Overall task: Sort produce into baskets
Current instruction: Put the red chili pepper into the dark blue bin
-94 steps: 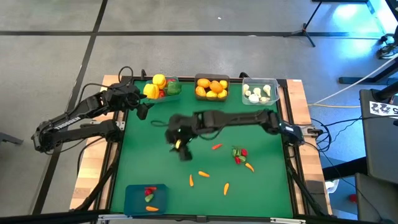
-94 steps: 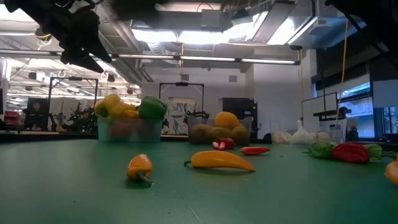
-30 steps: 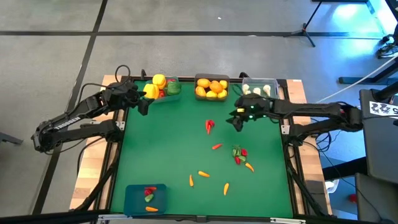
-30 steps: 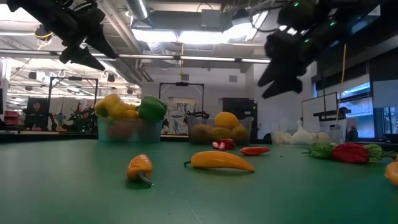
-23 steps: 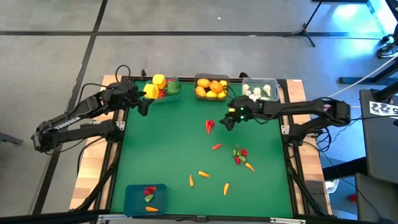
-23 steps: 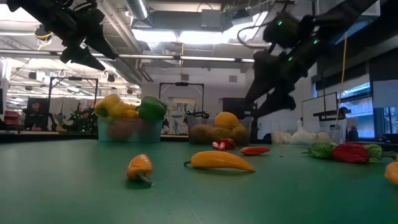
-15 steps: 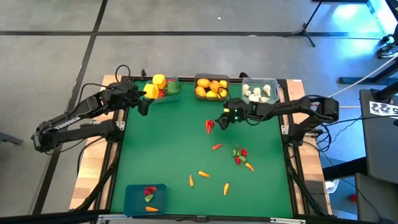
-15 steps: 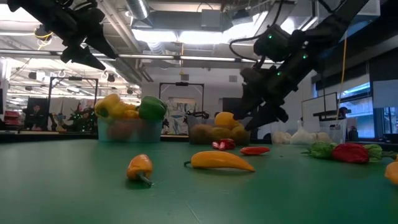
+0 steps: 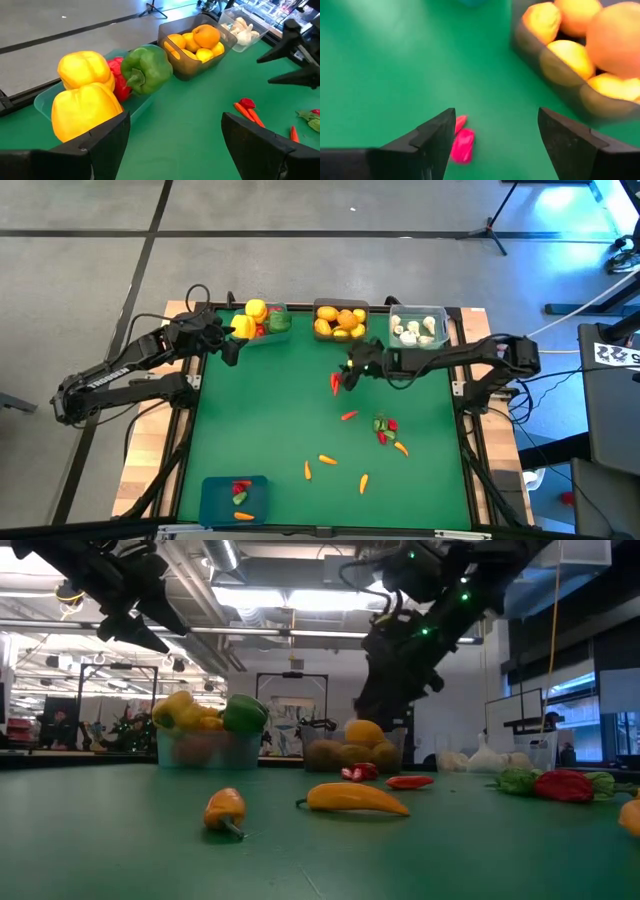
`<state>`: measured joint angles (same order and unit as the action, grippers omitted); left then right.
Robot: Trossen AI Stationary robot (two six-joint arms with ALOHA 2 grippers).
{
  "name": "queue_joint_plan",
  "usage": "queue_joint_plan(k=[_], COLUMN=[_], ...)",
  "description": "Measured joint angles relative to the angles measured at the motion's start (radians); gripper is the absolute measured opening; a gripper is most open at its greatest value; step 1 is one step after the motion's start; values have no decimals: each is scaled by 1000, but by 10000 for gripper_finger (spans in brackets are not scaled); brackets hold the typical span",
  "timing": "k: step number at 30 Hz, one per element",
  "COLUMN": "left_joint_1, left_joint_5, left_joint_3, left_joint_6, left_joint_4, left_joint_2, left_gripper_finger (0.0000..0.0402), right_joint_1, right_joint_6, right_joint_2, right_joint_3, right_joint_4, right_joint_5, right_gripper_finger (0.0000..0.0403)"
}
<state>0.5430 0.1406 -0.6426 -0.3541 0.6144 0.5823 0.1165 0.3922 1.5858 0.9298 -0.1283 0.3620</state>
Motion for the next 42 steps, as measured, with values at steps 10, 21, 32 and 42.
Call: queue_joint_plan(k=[10,21,32,42], left_joint_1=[0,0,0,0], left_joint_5=[0,1,2,2], left_joint_3=[0,0,0,0], left_joint_6=[19,22,21,21], left_joint_4=[3,3,3,3], left_joint_2=[0,0,0,0], left_gripper_finger=[308,308,308,308], right_joint_1=[-53,-55,-37,-37], right_joint_6=[111,135,213,217], right_joint_2=[117,206,259,257], right_joint_3=[11,10,12,11], right_joint_4=[-16,58,28,19], right_joint_5=[16,11,-51,-51], right_gripper_finger=[278,278,262,106])
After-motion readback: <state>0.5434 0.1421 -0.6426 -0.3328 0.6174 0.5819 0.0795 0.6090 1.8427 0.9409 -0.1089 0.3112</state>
